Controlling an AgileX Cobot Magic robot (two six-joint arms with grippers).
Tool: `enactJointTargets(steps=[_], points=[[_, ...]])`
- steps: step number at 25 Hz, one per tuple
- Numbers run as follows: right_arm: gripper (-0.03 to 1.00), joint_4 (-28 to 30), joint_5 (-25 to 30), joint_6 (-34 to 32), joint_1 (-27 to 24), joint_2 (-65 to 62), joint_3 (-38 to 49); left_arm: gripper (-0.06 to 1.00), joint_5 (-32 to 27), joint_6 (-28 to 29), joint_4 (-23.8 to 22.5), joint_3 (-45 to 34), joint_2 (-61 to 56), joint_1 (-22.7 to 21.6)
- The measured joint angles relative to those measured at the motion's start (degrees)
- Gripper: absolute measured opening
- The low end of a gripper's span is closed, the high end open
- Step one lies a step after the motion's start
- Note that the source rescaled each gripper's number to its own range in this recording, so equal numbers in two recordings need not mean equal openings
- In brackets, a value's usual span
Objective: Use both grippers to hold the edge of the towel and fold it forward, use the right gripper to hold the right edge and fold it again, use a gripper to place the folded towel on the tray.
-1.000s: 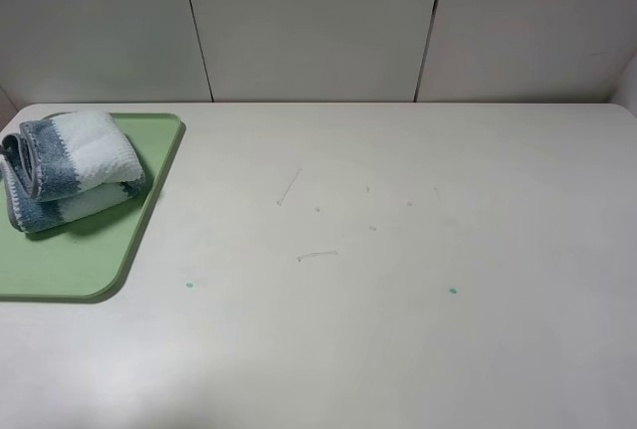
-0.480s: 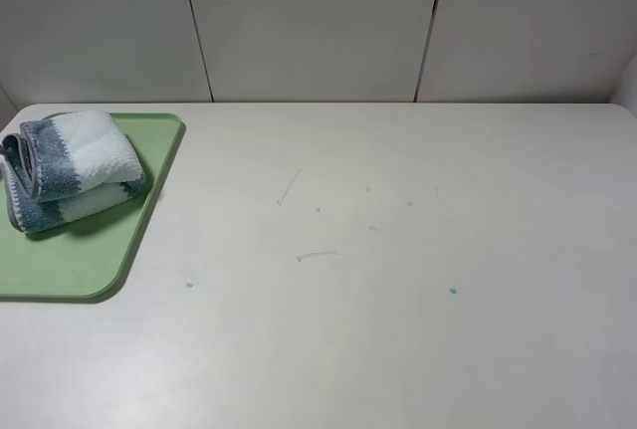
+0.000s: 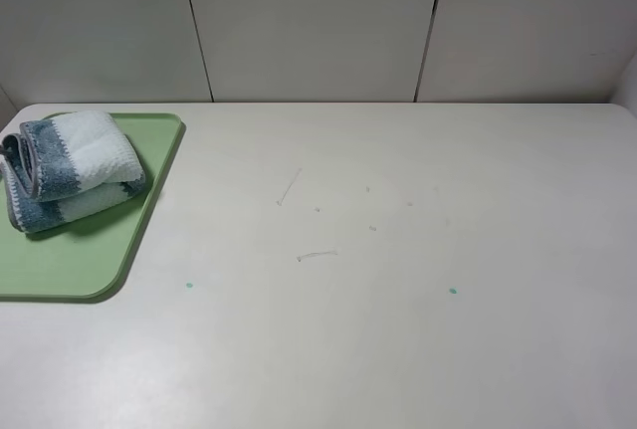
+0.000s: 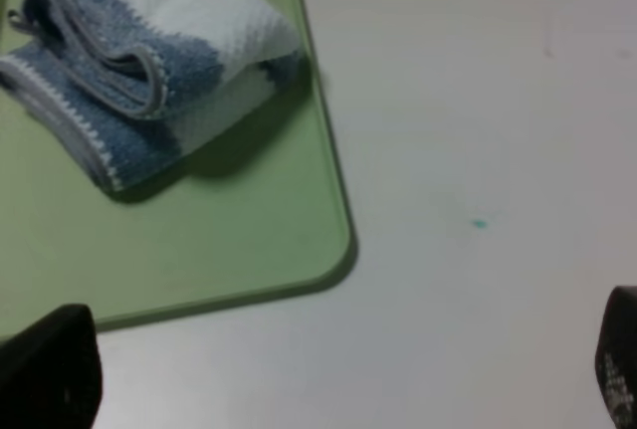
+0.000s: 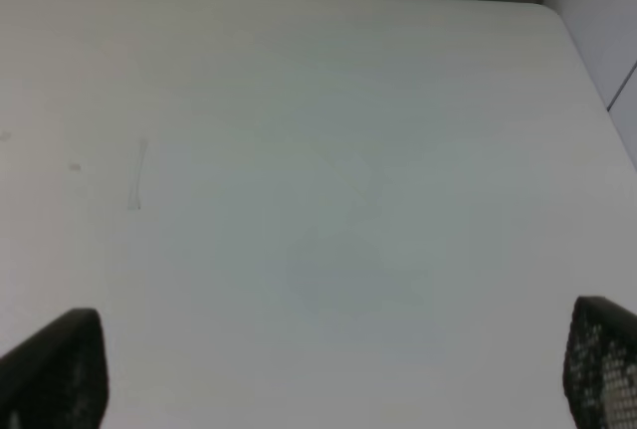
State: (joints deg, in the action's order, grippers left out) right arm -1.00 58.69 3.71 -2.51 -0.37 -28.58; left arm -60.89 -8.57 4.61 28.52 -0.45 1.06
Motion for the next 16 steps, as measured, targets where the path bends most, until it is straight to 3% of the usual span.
enactJointTargets(steps=[16], points=[[1.0, 0.0, 0.0, 0.0, 0.0, 0.0, 0.0, 1.0, 0.0, 0.02, 0.0, 0.0, 0.0, 1.12]])
